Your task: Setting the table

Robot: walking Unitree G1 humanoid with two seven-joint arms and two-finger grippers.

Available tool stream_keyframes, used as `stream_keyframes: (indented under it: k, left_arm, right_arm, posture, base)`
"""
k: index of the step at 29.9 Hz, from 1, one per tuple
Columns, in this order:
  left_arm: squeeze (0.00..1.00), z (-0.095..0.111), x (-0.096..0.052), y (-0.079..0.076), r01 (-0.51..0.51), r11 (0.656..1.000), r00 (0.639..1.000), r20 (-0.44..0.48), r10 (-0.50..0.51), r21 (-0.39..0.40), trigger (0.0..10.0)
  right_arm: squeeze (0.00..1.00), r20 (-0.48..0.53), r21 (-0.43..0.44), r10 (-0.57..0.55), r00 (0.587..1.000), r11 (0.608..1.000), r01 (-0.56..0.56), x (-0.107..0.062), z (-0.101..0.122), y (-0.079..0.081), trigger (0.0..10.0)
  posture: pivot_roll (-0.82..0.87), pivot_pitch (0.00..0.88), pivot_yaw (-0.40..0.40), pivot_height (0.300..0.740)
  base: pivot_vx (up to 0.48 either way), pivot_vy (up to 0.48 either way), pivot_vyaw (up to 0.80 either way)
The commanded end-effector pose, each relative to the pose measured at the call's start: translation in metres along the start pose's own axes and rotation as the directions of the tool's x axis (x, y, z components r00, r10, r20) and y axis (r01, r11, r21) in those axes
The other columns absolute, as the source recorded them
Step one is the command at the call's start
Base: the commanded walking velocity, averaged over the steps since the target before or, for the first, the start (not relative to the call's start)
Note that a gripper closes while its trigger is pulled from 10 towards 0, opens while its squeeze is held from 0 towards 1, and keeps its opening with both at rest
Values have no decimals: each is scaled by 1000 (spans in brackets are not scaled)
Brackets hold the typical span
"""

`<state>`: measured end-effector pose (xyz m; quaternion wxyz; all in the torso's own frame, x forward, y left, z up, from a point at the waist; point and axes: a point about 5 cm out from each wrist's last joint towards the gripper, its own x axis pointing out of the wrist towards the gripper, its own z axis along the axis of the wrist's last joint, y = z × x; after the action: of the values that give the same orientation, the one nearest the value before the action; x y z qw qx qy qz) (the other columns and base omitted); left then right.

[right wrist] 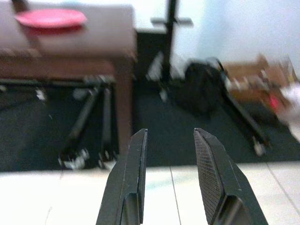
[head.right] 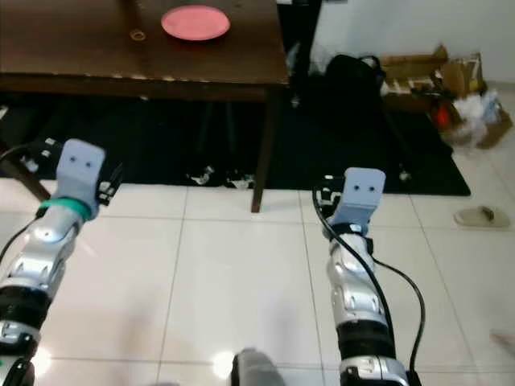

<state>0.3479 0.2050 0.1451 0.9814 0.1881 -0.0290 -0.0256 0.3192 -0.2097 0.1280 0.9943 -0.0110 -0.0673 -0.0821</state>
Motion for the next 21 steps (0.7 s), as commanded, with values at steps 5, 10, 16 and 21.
stream_keyframes:
  k: [5,10,16,21]
  left_arm:
    - [0,-4,-2,-5,30,1000,999,-9,-30,1,10000]
    - [0,3,-1,-10,88,996,996,27,-88,21,10000]
    - [0,9,1,-13,103,994,993,49,-105,38,10000]
    - [0,12,1,-13,98,994,993,59,-101,41,10000]
  right_arm:
    - [0,-49,-2,-41,998,999,41,-5,-9,-6,10000]
    - [0,-67,-19,-78,995,997,77,-6,-10,-12,10000]
    - [0,-61,-17,-76,995,997,75,-6,-8,-10,10000]
    - [0,-48,-9,-66,997,998,65,-6,-5,-9,10000]
  posture:
    - [25,0,35,740]
    - [23,0,37,740]
    - [20,0,39,740]
    - [20,0,38,740]
  base:
    - [392,278,-800]
    - [389,108,-800]
    - [463,0,-800]
    - [472,0,-756]
